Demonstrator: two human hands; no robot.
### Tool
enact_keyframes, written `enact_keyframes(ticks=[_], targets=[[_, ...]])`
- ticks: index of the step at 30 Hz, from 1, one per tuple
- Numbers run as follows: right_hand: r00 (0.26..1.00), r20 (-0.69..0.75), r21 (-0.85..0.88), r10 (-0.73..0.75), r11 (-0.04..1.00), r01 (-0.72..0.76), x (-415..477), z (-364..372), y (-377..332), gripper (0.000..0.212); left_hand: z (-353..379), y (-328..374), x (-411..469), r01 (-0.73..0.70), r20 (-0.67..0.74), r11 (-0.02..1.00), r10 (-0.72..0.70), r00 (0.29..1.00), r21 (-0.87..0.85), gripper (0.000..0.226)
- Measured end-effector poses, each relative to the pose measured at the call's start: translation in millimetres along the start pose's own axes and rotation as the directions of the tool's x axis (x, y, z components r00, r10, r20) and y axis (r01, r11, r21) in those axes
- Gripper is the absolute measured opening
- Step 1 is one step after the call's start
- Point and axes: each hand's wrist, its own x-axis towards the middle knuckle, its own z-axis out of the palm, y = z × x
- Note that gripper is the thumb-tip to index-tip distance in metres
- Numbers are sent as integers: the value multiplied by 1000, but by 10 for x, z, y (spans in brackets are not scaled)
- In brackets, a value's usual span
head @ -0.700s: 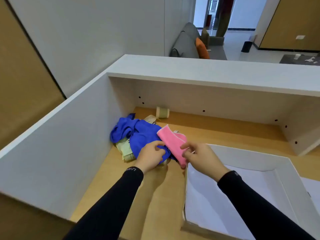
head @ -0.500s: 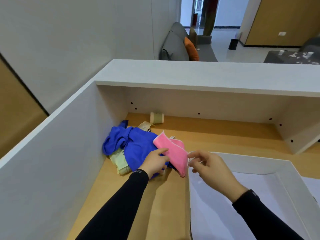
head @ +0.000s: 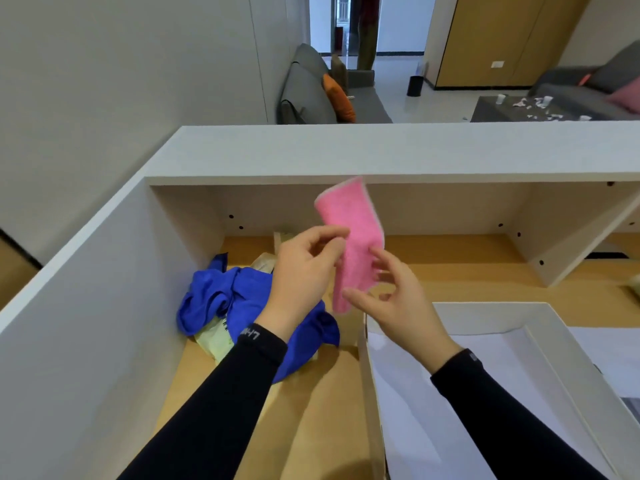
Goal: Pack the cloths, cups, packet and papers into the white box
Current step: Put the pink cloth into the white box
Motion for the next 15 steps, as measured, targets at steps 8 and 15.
enact_keyframes(ticks=[8, 15], targets=[[915, -325, 186, -241, 932, 312, 19, -391, -515, 29, 117, 516, -9, 56, 177, 948, 0, 984, -312, 19], [914, -404, -78, -35, 997, 4, -345, -1149, -373, 20, 823, 491, -183, 136, 541, 960, 19, 841, -245, 21]])
